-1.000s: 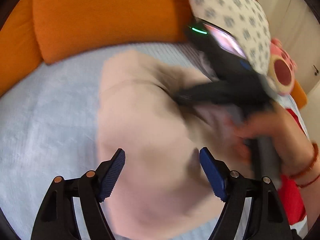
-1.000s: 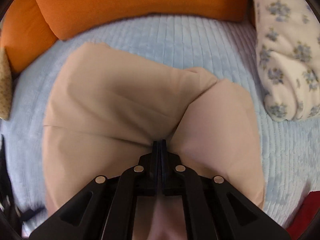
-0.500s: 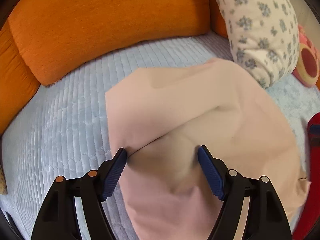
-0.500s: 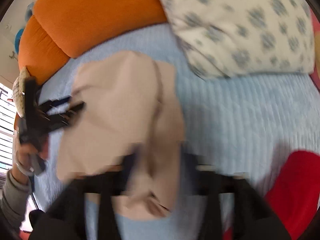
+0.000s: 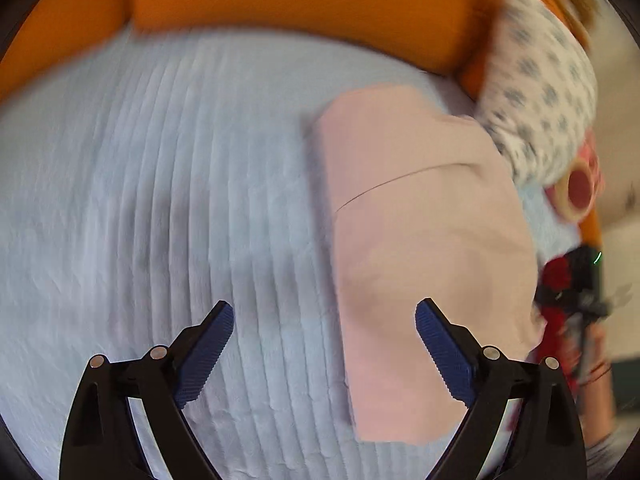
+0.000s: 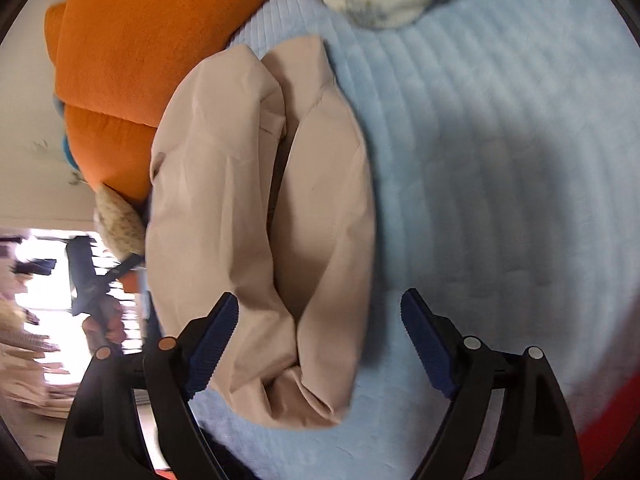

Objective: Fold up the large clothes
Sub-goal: 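Grasp the folded jacket bundle with both tools and lift it, then carry the lifted jacket bundle with both tools toward the pillows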

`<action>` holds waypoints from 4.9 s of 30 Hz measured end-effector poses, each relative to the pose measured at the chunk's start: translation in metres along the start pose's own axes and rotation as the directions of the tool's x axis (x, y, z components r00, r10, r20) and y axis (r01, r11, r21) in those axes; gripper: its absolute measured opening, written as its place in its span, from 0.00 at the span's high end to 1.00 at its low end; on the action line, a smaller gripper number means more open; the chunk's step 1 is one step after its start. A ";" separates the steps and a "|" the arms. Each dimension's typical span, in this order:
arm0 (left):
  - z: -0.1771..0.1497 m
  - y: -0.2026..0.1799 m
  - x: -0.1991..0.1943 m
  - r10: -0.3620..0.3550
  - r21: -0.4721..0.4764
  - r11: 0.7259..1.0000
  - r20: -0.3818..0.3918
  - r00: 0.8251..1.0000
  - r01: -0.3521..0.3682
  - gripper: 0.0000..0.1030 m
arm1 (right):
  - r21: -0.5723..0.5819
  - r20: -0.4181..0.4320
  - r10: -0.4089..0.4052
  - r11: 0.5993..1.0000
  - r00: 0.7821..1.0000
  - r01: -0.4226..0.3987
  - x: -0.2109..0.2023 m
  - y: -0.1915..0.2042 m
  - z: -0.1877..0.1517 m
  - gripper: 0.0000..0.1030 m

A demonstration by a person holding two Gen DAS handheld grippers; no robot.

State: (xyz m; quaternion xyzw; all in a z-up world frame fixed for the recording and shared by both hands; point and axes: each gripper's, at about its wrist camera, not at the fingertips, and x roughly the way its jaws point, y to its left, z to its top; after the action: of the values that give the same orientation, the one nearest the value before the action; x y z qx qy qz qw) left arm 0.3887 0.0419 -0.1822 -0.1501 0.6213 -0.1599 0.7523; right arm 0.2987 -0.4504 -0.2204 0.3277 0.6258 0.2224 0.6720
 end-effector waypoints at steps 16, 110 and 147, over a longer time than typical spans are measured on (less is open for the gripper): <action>-0.013 -0.003 0.091 -0.447 -0.214 0.875 -0.015 0.894 0.434 0.09 | 0.031 -0.027 0.110 0.994 0.994 -0.109 0.042 0.005 0.017 0.04; -0.214 -0.459 0.031 -0.422 0.562 0.675 -0.237 0.875 0.478 0.61 | 0.124 0.525 -0.278 0.960 0.805 0.251 -0.257 0.005 -0.292 0.63; -0.239 -0.449 0.060 -0.335 0.562 0.709 -0.264 0.905 0.426 0.59 | 0.192 0.441 -0.332 0.942 0.834 0.274 -0.236 -0.012 -0.287 0.63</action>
State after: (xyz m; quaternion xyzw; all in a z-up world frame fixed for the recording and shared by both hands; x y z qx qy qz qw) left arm 0.1401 -0.3962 -0.0885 -0.0138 0.5440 -0.5125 0.6642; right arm -0.0140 -0.5795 -0.0651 0.3082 0.5018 -0.0107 0.8081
